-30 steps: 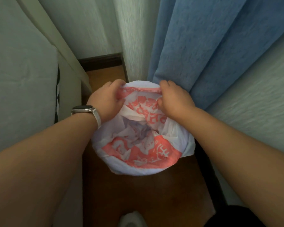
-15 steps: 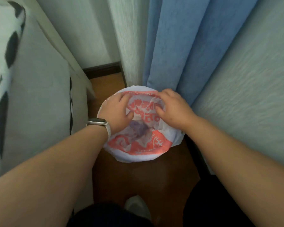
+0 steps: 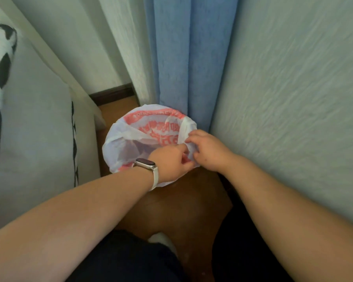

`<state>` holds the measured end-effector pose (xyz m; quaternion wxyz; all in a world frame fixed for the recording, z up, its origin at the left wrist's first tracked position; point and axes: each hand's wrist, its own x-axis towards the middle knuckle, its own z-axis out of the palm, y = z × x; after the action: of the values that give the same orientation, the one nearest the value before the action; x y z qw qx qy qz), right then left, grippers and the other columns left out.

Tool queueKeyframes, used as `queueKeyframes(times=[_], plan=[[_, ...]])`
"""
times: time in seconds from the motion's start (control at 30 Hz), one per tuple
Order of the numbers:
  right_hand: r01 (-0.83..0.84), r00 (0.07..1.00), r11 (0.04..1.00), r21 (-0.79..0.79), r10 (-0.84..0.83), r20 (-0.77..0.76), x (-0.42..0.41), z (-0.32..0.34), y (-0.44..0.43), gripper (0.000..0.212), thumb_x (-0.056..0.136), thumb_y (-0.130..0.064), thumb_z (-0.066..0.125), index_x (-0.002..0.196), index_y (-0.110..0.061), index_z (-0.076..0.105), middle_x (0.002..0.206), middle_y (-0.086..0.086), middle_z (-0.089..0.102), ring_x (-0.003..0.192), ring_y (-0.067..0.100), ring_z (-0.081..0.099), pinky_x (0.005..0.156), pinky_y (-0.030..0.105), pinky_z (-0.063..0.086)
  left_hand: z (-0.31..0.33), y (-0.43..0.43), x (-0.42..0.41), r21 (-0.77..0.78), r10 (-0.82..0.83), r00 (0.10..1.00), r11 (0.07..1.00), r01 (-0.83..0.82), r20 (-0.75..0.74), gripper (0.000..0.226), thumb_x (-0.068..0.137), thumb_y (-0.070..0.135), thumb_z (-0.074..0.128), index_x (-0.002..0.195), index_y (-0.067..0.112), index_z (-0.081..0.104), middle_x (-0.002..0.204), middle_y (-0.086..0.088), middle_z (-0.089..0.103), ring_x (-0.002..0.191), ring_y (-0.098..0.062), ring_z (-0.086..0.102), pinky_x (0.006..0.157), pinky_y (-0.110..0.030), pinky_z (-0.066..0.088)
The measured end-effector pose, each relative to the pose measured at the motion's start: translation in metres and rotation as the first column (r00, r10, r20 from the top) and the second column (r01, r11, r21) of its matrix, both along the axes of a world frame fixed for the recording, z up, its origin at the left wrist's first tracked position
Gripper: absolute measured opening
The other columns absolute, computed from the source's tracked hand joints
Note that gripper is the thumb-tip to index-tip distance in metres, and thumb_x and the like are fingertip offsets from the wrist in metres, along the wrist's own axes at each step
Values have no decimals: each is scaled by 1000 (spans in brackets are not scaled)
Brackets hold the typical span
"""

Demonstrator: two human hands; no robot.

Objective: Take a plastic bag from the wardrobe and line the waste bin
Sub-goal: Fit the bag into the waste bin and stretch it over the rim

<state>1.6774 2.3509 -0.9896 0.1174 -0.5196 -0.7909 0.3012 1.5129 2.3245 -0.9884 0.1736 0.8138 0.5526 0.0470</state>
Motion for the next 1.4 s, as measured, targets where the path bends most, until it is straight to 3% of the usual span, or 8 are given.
queueKeyframes(times=[0.3, 0.43, 0.57, 0.77, 1.0, 1.1, 1.27, 1.4], plan=[[-28, 997, 986, 165, 15, 77, -1, -5, 2, 38, 78, -15, 65, 117, -16, 66, 129, 6, 56, 113, 34, 47, 95, 45, 42, 6, 0, -12, -1, -23, 981, 1000, 24, -191, 20, 85, 35, 54, 75, 29, 37, 66, 5, 47, 53, -12, 42, 48, -28, 31], [-12, 994, 961, 275, -20, 112, -8, -1, -1, 40, 78, -32, 69, 117, -24, 66, 137, 7, 49, 125, 32, 39, 99, 45, 37, 30, 1, -46, 2, -97, 961, 995, 101, -258, 10, 87, 33, 54, 87, 24, 50, 82, -2, 61, 68, -23, 56, 58, -33, 48], [-28, 999, 933, 359, 18, 31, -19, 8, -4, 38, 78, -36, 70, 112, -21, 67, 132, 9, 54, 124, 33, 45, 100, 46, 39, 55, 4, -72, 21, -83, 980, 996, 88, -181, 5, 91, 26, 53, 95, 28, 56, 88, 1, 66, 70, -15, 53, 57, -21, 35], [-58, 995, 949, 311, 81, -62, -29, 27, -14, 48, 76, -38, 63, 122, -23, 61, 128, 0, 58, 122, 23, 49, 103, 42, 37, 78, 3, -82, 46, -70, 988, 996, 77, -140, 16, 93, 18, 51, 103, 18, 64, 99, -5, 69, 87, -25, 63, 69, -26, 33], [26, 986, 944, 328, 30, -164, -31, 36, -12, 44, 83, -48, 66, 118, -23, 63, 126, -2, 61, 122, 19, 50, 105, 39, 35, 106, 4, -76, 108, -118, 984, 985, 133, -134, 29, 96, 22, 46, 120, 22, 64, 118, -1, 69, 105, -22, 63, 87, -36, 50], [91, 970, 926, 366, 1, -244, -38, 46, -12, 33, 85, -50, 61, 105, -23, 65, 112, -4, 66, 107, 17, 56, 94, 37, 40, 120, 4, -80, 136, -113, 990, 983, 124, -87, 26, 95, 21, 50, 116, 23, 65, 113, 1, 70, 101, -21, 63, 86, -39, 50], [214, 943, 843, 493, -46, -330, -53, 62, -15, 31, 90, -47, 50, 80, -19, 59, 82, -3, 63, 78, 13, 54, 68, 33, 41, 141, 1, -84, 137, -97, 973, 988, 69, 208, 15, 93, 17, 60, 103, 20, 70, 94, 5, 69, 88, -13, 62, 79, -39, 49], [282, 935, 783, 555, -95, -342, -56, 70, -13, 31, 88, -47, 53, 78, -18, 60, 74, -3, 61, 70, 15, 52, 64, 29, 32, 156, 4, -82, 135, -173, 965, 980, 148, 198, 28, 85, 37, 58, 109, 25, 67, 97, 9, 68, 90, -9, 63, 78, -37, 50]])
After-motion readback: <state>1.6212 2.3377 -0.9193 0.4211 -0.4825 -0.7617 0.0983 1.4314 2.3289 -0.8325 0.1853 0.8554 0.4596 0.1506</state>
